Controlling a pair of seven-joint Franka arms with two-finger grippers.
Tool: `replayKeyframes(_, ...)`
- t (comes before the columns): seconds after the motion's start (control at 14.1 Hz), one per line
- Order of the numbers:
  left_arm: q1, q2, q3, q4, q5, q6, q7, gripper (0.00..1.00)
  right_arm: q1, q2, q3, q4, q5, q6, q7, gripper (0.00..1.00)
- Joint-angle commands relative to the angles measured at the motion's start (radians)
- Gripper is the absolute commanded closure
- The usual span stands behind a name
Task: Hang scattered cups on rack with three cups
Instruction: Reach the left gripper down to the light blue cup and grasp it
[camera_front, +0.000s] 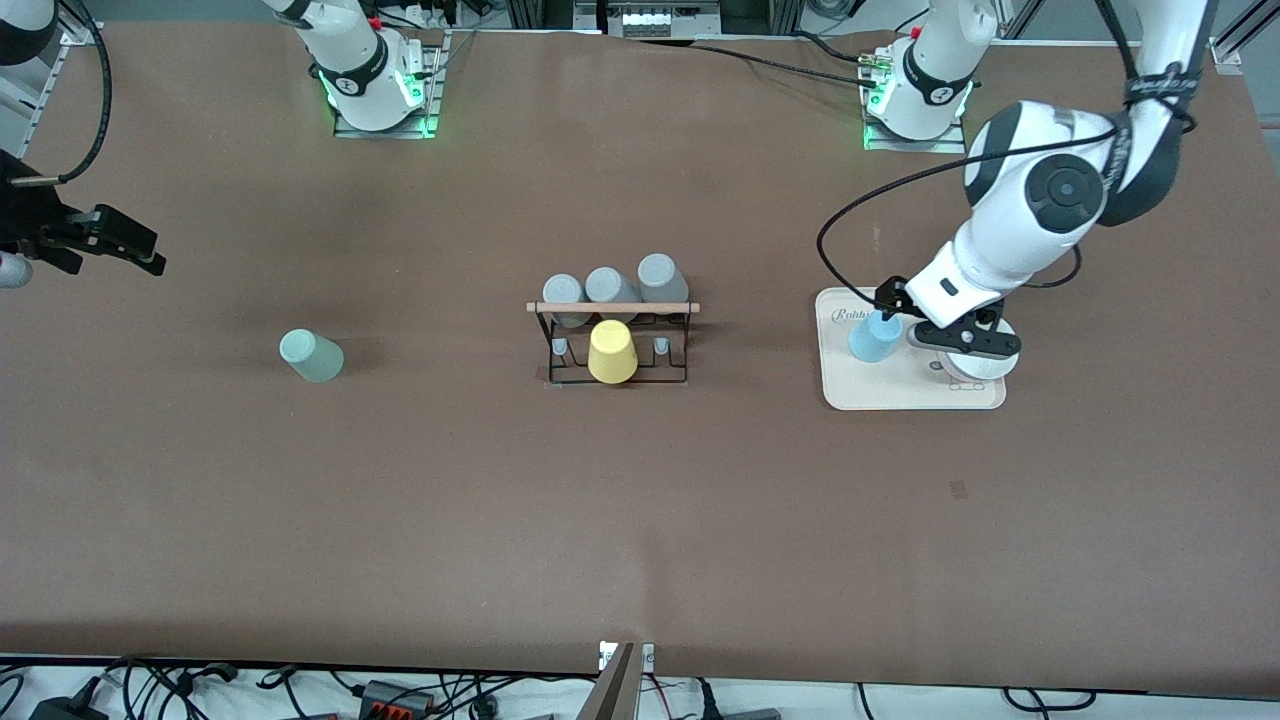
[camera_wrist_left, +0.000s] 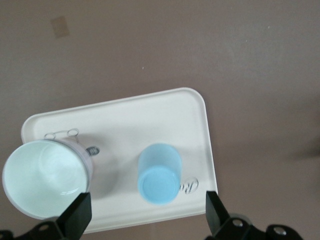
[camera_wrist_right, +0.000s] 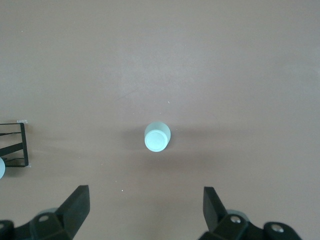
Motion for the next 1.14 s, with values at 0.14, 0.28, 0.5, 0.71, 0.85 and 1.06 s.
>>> replayKeyframes(0.14, 0.013, 0.079, -0.007, -0.088, 0.000, 0.185, 0.000, 0.00, -0.011, -0.006, 0.008, 0.000, -0.002, -0.007, -0.001, 0.00)
replayKeyframes(0.28, 0.006, 0.099, -0.007, -0.105, 0.000, 0.211, 0.000, 0.00, -0.011, -0.003, 0.008, -0.002, -0.001, -0.010, -0.001, 0.00)
replayKeyframes(0.5, 0.007, 0.114, -0.007, -0.123, 0.000, 0.217, 0.006, 0.00, -0.010, 0.023, 0.008, 0.000, 0.001, -0.009, -0.001, 0.00)
replayKeyframes(0.71, 0.006, 0.140, -0.007, -0.126, 0.000, 0.219, 0.006, 0.00, -0.008, 0.070, 0.008, 0.003, -0.001, 0.002, -0.001, 0.00)
replayKeyframes(0.85, 0.006, 0.147, -0.007, -0.146, 0.000, 0.263, 0.010, 0.00, -0.008, 0.070, 0.008, 0.003, -0.004, 0.010, -0.002, 0.00)
replayKeyframes(1.06, 0.006, 0.165, -0.007, -0.160, 0.001, 0.309, 0.020, 0.05, -0.010, 0.067, 0.008, 0.003, 0.001, 0.023, -0.002, 0.00)
